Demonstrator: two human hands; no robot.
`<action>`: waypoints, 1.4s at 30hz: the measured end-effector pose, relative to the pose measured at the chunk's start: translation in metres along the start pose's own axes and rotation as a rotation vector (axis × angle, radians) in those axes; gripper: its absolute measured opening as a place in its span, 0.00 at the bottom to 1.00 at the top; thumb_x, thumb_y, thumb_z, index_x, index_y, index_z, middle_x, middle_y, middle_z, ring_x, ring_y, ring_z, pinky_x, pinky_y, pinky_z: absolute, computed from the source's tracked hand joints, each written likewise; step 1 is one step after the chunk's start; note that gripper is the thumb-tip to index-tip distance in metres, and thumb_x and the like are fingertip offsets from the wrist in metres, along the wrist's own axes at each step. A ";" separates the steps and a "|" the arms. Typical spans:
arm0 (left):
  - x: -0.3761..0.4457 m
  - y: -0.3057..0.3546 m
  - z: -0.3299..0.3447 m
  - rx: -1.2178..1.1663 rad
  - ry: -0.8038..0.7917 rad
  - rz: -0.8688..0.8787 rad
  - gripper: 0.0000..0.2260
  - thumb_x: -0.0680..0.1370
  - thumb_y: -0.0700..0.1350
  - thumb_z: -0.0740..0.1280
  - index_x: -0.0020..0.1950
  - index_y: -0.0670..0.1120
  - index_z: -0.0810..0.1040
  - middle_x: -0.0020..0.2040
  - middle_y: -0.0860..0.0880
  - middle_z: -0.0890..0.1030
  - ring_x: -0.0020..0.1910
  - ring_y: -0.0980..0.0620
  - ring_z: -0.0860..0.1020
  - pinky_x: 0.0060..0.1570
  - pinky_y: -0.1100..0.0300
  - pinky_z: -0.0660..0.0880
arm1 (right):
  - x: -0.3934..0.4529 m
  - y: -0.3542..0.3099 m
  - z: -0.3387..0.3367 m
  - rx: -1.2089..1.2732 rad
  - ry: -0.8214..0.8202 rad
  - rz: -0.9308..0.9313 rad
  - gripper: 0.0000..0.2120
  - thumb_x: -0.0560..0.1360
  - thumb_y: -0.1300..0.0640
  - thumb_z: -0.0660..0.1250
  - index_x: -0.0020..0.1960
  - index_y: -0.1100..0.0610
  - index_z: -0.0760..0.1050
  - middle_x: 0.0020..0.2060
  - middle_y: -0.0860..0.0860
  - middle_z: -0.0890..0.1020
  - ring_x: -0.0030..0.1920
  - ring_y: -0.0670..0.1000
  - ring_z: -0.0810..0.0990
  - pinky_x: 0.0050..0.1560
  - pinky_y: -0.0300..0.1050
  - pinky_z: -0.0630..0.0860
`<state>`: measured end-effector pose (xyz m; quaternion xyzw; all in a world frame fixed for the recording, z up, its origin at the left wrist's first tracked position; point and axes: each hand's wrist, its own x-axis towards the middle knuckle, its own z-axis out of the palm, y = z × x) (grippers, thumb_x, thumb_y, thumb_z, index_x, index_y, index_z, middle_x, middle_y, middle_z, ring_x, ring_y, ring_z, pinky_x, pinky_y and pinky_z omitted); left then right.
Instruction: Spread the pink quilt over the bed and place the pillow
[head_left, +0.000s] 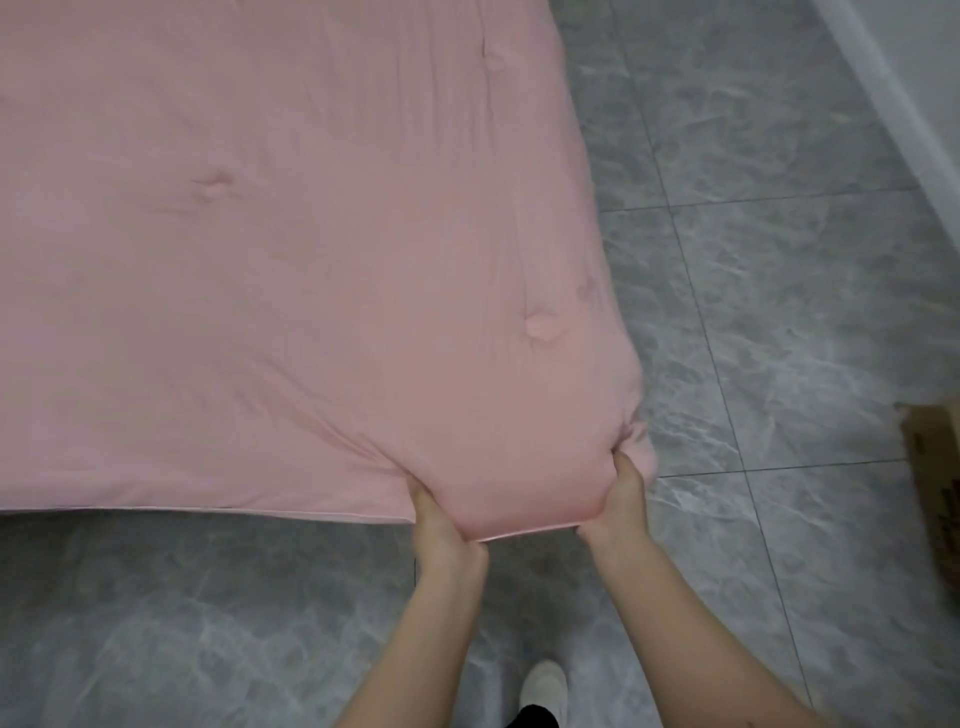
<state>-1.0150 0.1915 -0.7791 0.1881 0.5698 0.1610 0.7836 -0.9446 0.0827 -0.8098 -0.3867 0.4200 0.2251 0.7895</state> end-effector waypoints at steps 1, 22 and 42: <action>0.004 -0.001 -0.004 -0.002 -0.006 -0.020 0.15 0.79 0.57 0.59 0.52 0.48 0.77 0.62 0.48 0.78 0.60 0.47 0.76 0.64 0.46 0.70 | -0.001 0.003 -0.004 -0.002 0.006 0.007 0.14 0.79 0.47 0.55 0.47 0.51 0.77 0.32 0.46 0.85 0.45 0.51 0.79 0.38 0.40 0.77; 0.099 0.164 -0.081 1.872 0.014 1.551 0.37 0.60 0.60 0.74 0.63 0.45 0.74 0.69 0.41 0.69 0.67 0.38 0.66 0.64 0.41 0.62 | -0.011 0.061 0.088 -2.023 -0.193 -1.417 0.39 0.64 0.31 0.56 0.70 0.48 0.60 0.72 0.52 0.65 0.73 0.56 0.59 0.69 0.68 0.52; 0.110 0.228 -0.133 1.990 -0.435 1.400 0.12 0.62 0.59 0.71 0.32 0.52 0.79 0.32 0.55 0.78 0.33 0.50 0.77 0.24 0.61 0.71 | -0.032 0.152 0.068 -2.190 -0.501 -0.782 0.22 0.70 0.45 0.49 0.48 0.52 0.78 0.46 0.51 0.83 0.47 0.55 0.82 0.44 0.45 0.74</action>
